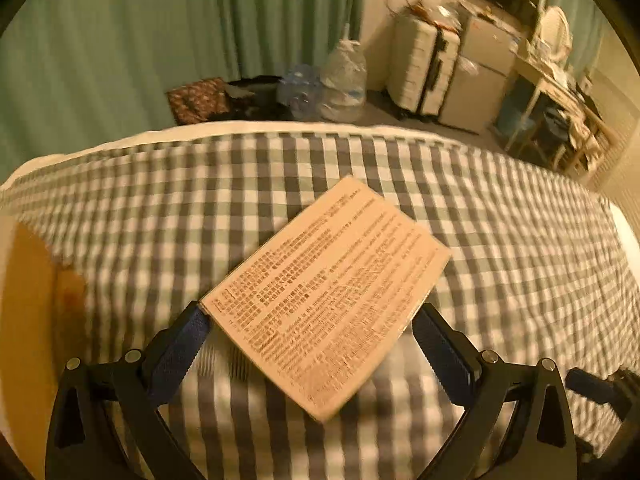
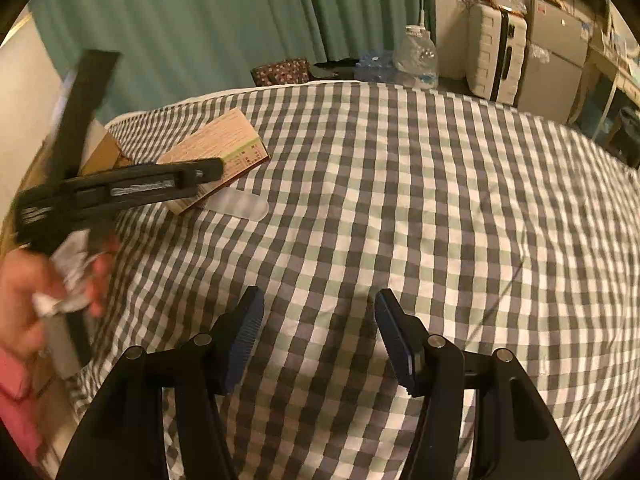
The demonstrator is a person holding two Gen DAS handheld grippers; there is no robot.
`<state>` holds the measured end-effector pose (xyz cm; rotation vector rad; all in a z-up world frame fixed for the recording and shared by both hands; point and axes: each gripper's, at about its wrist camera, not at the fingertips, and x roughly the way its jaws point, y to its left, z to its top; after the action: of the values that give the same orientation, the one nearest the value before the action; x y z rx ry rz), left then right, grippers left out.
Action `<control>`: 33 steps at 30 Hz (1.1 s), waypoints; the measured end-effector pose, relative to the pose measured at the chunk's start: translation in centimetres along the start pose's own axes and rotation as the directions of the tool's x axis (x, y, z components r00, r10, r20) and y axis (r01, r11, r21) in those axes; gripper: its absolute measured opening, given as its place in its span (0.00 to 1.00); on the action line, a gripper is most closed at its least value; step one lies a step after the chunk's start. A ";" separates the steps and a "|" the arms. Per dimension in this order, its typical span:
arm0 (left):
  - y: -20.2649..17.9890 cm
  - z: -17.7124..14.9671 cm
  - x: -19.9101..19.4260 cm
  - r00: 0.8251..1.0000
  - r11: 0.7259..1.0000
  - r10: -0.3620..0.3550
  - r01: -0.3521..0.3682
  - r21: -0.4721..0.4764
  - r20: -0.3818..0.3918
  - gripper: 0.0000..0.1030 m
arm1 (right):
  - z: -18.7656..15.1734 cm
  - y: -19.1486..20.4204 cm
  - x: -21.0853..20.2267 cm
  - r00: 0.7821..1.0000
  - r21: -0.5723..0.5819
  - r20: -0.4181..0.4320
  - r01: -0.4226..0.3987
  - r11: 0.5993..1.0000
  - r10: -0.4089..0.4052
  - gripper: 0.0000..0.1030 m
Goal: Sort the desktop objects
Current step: 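Move the left tool to the tan medicine box and close on it, then lift the tan box with the left tool while the right tool grasps the clear plastic strip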
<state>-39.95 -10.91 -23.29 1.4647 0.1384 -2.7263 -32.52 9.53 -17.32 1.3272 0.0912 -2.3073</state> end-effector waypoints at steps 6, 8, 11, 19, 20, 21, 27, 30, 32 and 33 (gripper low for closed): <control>0.4 -0.7 0.7 0.998 0.996 -0.051 0.053 0.076 -0.030 0.93 | -0.4 0.4 0.3 1.000 0.009 -0.017 0.011 1.000 -0.011 0.56; 0.6 -1.5 -0.2 0.999 0.997 -0.034 0.036 0.073 -0.035 0.90 | -0.5 0.5 0.5 1.000 0.011 -0.022 0.017 1.000 -0.017 0.56; 0.7 -3.3 -2.4 0.997 0.995 0.069 -0.067 0.079 -0.023 0.89 | -0.6 0.7 0.5 1.000 0.008 -0.019 0.023 1.000 -0.023 0.56; 3.2 -6.9 -7.4 0.949 0.945 0.313 -0.315 -0.092 -0.029 0.89 | 1.2 4.8 1.2 0.999 -0.194 0.039 -0.025 0.981 0.033 0.56; 3.2 -7.0 -7.4 0.946 0.941 0.323 -0.324 -0.094 -0.033 0.89 | 1.5 5.5 1.7 0.998 -0.231 0.039 -0.033 0.972 0.043 0.56; 3.3 -7.0 -7.3 0.945 0.939 0.326 -0.328 -0.104 -0.036 0.89 | 2.0 6.4 2.4 0.998 -0.264 0.038 -0.042 0.964 0.054 0.56; 3.8 -6.9 -7.3 0.949 0.937 0.314 -0.316 -0.148 -0.037 0.89 | 3.7 9.5 7.5 0.994 -0.384 -0.006 -0.106 0.917 0.113 0.57; 3.8 -6.7 -6.9 0.951 0.941 0.306 -0.310 -0.133 -0.046 0.89 | 3.7 9.5 8.3 0.993 -0.377 -0.013 -0.112 0.919 0.116 0.55; 4.0 -7.1 -7.1 0.951 0.942 0.306 -0.309 -0.131 -0.047 0.89 | 3.1 9.5 7.8 0.994 -0.372 -0.012 -0.103 0.923 0.106 0.35; 4.0 -7.1 -7.2 0.952 0.943 0.301 -0.305 -0.132 -0.049 0.89 | 2.5 9.4 7.3 0.996 -0.375 -0.030 -0.093 0.922 0.088 0.26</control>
<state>-29.74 -14.18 -21.38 1.3601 0.0918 -2.4019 -33.58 -2.19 -20.42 1.1225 0.4453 -2.0715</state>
